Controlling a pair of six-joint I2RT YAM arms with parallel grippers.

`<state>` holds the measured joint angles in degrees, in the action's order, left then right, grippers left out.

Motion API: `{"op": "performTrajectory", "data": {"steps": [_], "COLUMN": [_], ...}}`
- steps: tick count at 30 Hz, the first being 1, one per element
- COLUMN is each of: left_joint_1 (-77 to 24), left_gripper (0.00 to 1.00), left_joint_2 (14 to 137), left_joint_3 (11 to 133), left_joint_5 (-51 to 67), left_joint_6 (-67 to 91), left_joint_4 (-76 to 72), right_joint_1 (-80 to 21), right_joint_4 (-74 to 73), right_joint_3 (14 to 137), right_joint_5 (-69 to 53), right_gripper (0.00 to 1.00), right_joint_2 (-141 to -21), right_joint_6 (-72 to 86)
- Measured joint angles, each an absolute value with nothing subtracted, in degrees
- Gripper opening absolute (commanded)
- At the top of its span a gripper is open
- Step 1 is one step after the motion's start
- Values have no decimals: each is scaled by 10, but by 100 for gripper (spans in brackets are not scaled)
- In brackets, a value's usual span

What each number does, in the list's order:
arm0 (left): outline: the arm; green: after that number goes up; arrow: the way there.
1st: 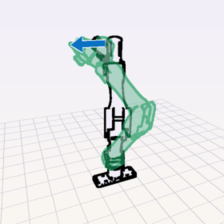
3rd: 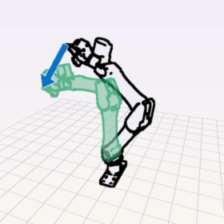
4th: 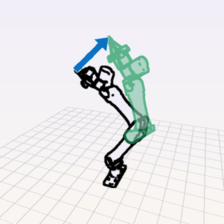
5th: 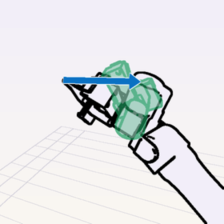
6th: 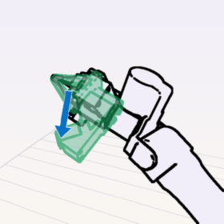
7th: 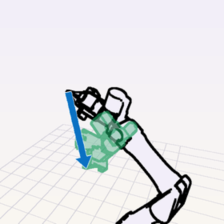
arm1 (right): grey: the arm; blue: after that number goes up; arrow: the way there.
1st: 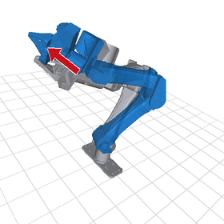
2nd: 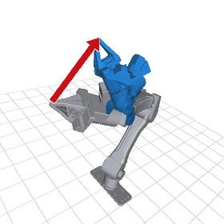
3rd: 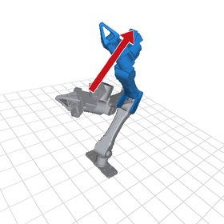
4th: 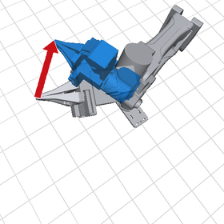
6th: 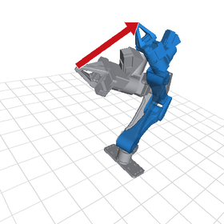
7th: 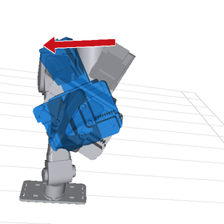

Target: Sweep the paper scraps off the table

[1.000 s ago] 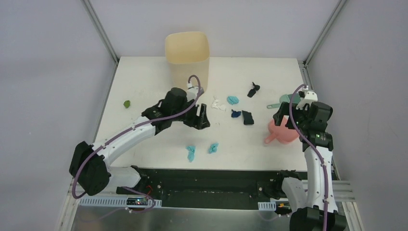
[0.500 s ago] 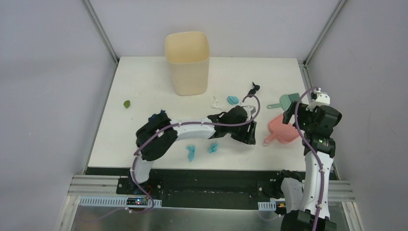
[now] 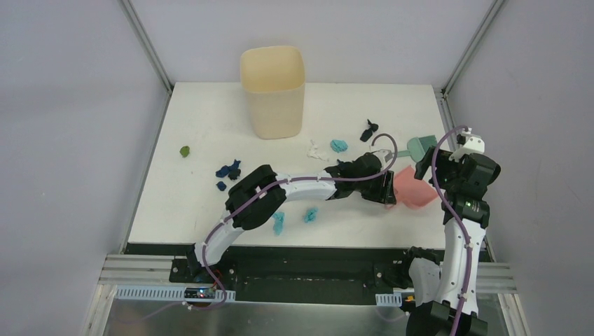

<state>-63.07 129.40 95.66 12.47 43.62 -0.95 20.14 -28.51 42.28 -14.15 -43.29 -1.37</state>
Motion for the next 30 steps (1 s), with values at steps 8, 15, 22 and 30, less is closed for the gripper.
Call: {"op": "performTrajectory", "data": {"steps": [8, 15, 22, 30], "left_joint_1": [-630, -630, -625, -598], "left_gripper": [33, 6, 3, 3], "left_joint_2": [1320, 1319, 1273, 1138], "left_joint_3": [956, 922, 868, 889], "left_joint_5": [143, 163, 190, 200], "left_joint_6": [467, 486, 483, 351], "left_joint_4": [-23, -71, -74, 150], "right_joint_1": [203, 203, 203, 203], "right_joint_4": [-285, -283, -282, -281], "right_joint_3": [423, 415, 414, 414], "right_joint_5": [-142, -142, -142, -139], "right_gripper": [99, 98, 98, 97], "right_joint_2": [-432, -428, -428, -428], "right_joint_6": [-14, -15, -17, -18]}}
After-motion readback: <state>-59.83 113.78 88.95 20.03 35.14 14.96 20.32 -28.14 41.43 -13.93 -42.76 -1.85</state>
